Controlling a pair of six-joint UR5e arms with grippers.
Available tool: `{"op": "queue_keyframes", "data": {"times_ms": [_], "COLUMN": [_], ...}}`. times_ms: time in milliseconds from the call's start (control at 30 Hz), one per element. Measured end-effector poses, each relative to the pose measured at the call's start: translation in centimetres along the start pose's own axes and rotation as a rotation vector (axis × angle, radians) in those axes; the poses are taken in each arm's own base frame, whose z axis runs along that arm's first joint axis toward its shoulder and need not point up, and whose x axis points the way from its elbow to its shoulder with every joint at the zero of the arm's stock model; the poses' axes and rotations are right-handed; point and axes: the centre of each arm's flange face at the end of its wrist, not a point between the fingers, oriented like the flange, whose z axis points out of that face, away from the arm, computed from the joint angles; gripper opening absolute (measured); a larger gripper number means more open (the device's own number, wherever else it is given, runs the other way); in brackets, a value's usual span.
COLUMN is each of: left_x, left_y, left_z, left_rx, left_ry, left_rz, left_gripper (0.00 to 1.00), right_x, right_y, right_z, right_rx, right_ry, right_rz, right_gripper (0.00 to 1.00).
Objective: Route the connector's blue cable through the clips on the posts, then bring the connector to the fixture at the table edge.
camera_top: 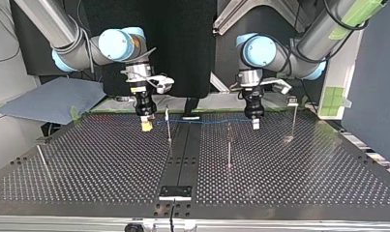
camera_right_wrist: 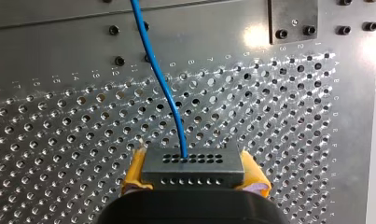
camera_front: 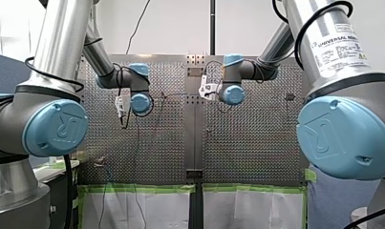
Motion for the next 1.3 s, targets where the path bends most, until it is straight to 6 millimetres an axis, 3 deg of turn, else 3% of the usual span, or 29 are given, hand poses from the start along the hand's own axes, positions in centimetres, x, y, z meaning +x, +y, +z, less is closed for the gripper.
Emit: {"op": "queue_keyframes", "data": {"times_ms": [633, 867, 1300], "left_x": [-0.9, -1.3, -1.2], "left_y": [1.8, 2.2, 3.0], "left_z": [2.7, 3.5, 4.3], "left_rx": [0.01, 0.02, 0.009], "left_ry": [-0.027, -0.037, -0.04], "left_rz": [-0.015, -0.02, -0.024], "left_gripper": [0.0, 0.0, 0.0], "right_x": [-0.1, -1.0, -0.6], "right_y": [0.1, 0.7, 2.1], "right_z": [0.3, 0.7, 1.6], "right_rx": [-0.002, -0.01, -0.031], "right_ry": [0.009, -0.004, 0.015], "right_rz": [-0.003, -0.007, -0.006], "right_gripper": [0.0, 0.0, 0.0]}}
